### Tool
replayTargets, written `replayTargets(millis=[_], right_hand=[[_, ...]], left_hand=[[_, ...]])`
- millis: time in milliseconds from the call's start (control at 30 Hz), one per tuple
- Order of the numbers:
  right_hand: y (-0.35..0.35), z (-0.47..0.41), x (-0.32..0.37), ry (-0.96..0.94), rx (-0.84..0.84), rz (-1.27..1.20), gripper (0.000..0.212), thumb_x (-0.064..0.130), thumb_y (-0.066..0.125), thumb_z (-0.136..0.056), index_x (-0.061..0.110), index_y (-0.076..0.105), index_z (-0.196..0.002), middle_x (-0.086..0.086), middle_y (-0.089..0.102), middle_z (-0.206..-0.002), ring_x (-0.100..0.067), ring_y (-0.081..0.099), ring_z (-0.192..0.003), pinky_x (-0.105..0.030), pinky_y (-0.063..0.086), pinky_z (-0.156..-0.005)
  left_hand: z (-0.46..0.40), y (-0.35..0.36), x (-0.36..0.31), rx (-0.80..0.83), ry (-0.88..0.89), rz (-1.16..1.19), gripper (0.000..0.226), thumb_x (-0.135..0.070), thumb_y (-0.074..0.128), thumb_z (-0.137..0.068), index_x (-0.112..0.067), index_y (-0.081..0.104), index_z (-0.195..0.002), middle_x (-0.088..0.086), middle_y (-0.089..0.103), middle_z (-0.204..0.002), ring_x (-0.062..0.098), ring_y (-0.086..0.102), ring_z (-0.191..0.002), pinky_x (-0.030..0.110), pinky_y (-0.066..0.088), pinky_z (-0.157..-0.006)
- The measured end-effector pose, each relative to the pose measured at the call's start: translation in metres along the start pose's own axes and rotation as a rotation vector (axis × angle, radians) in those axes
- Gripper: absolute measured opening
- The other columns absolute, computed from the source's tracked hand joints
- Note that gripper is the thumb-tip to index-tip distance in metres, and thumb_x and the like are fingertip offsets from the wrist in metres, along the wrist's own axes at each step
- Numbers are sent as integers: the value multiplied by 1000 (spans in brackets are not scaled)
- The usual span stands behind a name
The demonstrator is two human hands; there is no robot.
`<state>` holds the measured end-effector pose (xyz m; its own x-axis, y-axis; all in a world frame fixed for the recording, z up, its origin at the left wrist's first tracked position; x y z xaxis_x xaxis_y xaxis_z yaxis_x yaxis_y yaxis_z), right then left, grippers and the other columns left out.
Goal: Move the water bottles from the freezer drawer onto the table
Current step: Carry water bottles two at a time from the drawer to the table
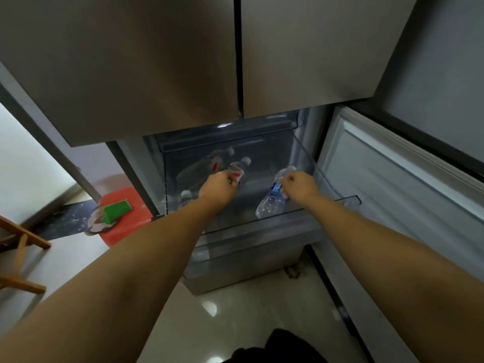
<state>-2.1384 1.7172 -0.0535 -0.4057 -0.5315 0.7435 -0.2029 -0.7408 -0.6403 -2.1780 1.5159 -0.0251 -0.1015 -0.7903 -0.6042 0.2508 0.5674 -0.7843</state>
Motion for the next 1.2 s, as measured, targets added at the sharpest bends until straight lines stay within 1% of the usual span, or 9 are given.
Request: replayTargets(millis=[67,133,333,467,633,867,967,1033,1200], right_hand=[[4,-19,-2,102,8,101,28,11,38,-101,-3,59,-112,-21,65,-117,-30,65,-103,-34,53,-90],[10,-39,-7,228,59,120,34,16,41,-101,-4,53,-126,-21,60,-125,-34,59,-114,-39,49,-95],[44,-86,-32,408,192,54,78,38,66,-82,5,32,-145,-20,42,-143,-40,47,-127,-52,43,-103],[59,-100,-37,437,208,110,98,38,68,-84,-1,7,-151,-29,29,-149,-46,37,-133,-55,34,-109],[64,-104,-42,531,235,161,116,45,60,-88,4,-34,-143,-27,30,-148,-42,48,-127,-49,44,-104],[56,-105,-53,531,170,-144,90,25,69,-80,9,14,-150,-22,39,-144,-44,49,-124,-55,45,-99],[45,-101,-48,606,235,-249,76,27,69,-83,6,29,-145,-23,51,-133,-40,60,-109,-46,56,-74],[38,-93,-45,673,279,-313,57,28,71,-84,3,46,-129,-19,62,-116,-32,66,-92,-39,56,-61],[29,-72,-30,738,341,-625,44,22,70,-86,3,50,-121,-17,64,-107,-31,64,-90,-52,50,-86]], left_hand=[[-17,6,5,35,-39,-15,36,-35,44,-98,-14,62,-120,14,64,-122,33,60,-112,43,47,-100],[-36,12,11,88,-78,-49,35,-35,46,-97,-13,60,-121,15,61,-125,33,58,-114,44,46,-101],[-92,29,36,186,-178,-133,61,-50,45,-91,-18,35,-143,18,41,-143,37,45,-128,50,36,-110],[-120,48,45,236,-246,-47,68,-40,57,-90,-13,29,-146,16,37,-148,31,40,-134,41,30,-115],[-133,67,55,265,-284,-150,91,-31,69,-82,-12,14,-152,17,27,-153,34,34,-138,42,32,-113],[-142,71,58,240,-325,-95,84,-40,67,-80,-13,26,-148,16,44,-143,35,46,-128,44,39,-108],[-142,74,61,212,-381,117,65,-59,63,-72,-25,48,-125,7,58,-124,26,56,-110,43,40,-106],[-131,74,57,193,-366,167,47,-48,67,-80,-22,52,-117,2,59,-112,22,57,-105,40,41,-102],[-110,74,45,256,-321,305,56,-31,76,-76,-17,53,-125,7,62,-117,26,60,-105,39,49,-94]])
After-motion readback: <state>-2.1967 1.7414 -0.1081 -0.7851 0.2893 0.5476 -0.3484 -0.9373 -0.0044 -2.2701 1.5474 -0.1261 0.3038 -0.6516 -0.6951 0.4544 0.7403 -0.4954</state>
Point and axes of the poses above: each hand's wrist, its own z-axis away from the middle knuckle, its own y-axis out of the palm, x = y × z, the point moved 3 cm from there along -z, towards the middle knuckle
